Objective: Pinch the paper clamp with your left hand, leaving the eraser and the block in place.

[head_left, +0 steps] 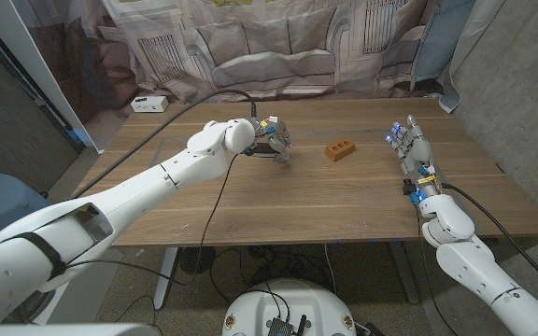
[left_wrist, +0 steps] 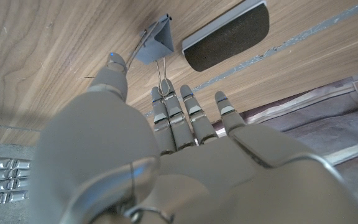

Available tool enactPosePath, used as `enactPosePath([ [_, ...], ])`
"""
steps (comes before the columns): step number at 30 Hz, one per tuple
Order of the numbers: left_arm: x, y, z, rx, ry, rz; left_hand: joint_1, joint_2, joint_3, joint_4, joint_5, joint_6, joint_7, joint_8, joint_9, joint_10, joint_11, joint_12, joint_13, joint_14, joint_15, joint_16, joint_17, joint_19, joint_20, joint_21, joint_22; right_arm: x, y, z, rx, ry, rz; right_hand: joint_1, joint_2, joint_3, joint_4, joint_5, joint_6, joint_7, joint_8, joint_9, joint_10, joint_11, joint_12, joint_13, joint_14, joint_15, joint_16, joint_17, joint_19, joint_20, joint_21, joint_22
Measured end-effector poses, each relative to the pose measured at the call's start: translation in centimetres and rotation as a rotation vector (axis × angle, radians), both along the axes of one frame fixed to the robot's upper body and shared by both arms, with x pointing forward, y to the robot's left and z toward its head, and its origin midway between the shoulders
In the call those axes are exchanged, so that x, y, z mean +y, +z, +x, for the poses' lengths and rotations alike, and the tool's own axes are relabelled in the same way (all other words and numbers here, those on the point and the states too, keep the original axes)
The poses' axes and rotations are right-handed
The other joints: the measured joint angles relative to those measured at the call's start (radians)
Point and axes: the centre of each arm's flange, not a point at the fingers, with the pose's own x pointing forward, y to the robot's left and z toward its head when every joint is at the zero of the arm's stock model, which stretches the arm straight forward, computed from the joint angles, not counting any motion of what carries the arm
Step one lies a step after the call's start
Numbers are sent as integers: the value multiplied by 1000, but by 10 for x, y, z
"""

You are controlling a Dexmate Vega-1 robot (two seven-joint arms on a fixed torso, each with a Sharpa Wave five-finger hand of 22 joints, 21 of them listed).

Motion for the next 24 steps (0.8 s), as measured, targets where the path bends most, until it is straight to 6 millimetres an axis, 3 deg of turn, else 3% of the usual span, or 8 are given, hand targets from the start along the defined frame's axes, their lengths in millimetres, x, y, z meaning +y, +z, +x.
enactPosePath([
  [5, -3, -5, 2, 8, -8, 4, -5, -5, 0, 0, 0, -10, -1, 0, 0, -5, -5, 0, 0, -5, 5, 0, 0, -5, -5, 0, 0, -1, 0, -1, 1, -1, -1, 0, 0, 0, 0, 0, 0, 0, 0, 0, 0, 0, 0, 0, 0, 0, 0, 0, 0, 0, 0, 0],
  [24, -11, -15, 10, 33, -28, 21, -23, 3, -8, 0, 0, -69, -2, 0, -3, -87, 17, -11, -13, -43, 28, 0, 0, -16, -6, 0, 0, -1, 0, -2, 8, -5, -5, 0, 0, 0, 0, 0, 6, -5, 0, 0, 0, 0, 0, 0, 4, -4, 0, 0, 0, 0, 0, 0],
])
